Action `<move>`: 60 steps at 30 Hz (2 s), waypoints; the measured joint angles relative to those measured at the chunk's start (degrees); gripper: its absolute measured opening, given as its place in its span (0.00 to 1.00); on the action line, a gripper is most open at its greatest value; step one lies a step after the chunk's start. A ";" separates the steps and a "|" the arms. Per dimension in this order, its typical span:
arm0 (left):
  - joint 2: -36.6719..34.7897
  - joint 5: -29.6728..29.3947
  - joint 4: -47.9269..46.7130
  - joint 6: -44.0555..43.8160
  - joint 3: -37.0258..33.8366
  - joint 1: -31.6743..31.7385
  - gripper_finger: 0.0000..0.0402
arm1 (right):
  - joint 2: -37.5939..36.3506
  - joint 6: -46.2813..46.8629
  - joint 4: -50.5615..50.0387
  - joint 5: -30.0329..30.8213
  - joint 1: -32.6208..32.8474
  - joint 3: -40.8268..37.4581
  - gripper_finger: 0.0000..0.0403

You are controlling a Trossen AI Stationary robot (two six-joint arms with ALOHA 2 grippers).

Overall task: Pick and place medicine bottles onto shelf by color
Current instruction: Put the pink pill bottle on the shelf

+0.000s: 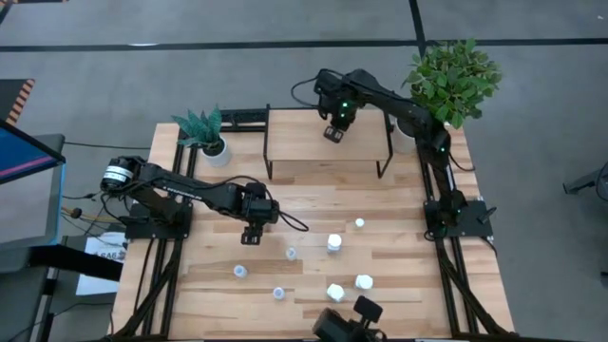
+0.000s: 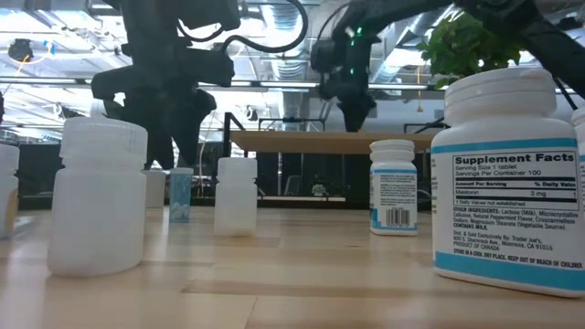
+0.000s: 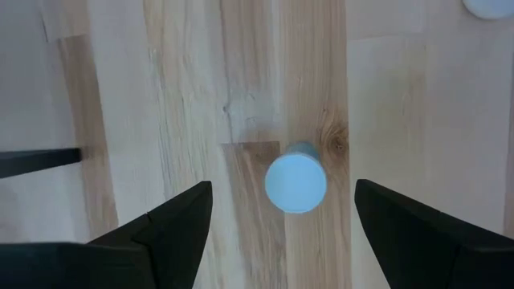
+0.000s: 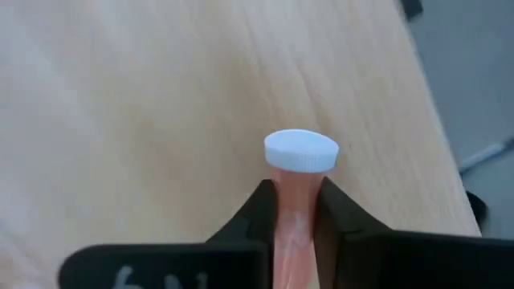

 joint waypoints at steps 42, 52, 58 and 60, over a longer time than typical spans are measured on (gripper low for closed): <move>0.00 -0.79 0.62 6.68 -0.02 0.09 0.73 | -37.81 71.18 17.88 57.71 45.64 -41.24 0.14; 0.00 -0.79 1.38 9.56 -0.02 0.09 0.73 | -32.99 66.99 45.51 65.78 33.29 -56.13 0.14; 0.00 -0.79 2.44 10.97 -0.02 0.09 0.73 | -26.58 51.51 66.43 65.28 25.99 -57.84 0.14; 0.00 -0.81 2.69 11.02 -0.02 0.09 0.73 | -24.63 46.72 72.24 65.27 24.08 -57.90 0.14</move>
